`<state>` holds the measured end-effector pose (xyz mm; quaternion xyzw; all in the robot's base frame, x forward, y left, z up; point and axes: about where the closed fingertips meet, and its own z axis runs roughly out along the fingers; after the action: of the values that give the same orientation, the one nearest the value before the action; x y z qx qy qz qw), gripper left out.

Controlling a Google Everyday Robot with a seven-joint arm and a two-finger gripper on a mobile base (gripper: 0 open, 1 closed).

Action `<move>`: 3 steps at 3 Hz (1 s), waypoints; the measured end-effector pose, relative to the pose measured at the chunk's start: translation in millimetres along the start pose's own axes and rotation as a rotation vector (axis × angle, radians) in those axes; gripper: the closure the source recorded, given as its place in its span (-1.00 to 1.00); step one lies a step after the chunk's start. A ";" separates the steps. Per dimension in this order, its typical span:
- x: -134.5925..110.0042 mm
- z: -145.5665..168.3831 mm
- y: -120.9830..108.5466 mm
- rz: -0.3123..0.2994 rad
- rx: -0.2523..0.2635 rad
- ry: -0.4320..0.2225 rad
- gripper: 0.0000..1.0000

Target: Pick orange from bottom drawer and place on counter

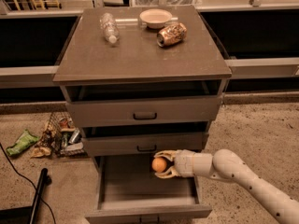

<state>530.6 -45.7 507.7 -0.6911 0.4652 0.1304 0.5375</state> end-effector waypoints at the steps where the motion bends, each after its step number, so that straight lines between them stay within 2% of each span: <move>1: -0.1 -0.1 -0.1 0.000 0.000 0.000 1.00; 2: -18.3 -17.2 -22.0 -0.074 0.028 0.020 1.00; 3: -45.2 -46.1 -60.0 -0.202 0.071 0.069 1.00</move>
Offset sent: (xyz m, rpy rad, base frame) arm 0.0058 -0.0189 0.0814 -0.0622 -0.1911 -0.0146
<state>538.7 -63.5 593.6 -0.7190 0.4158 0.0350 0.5558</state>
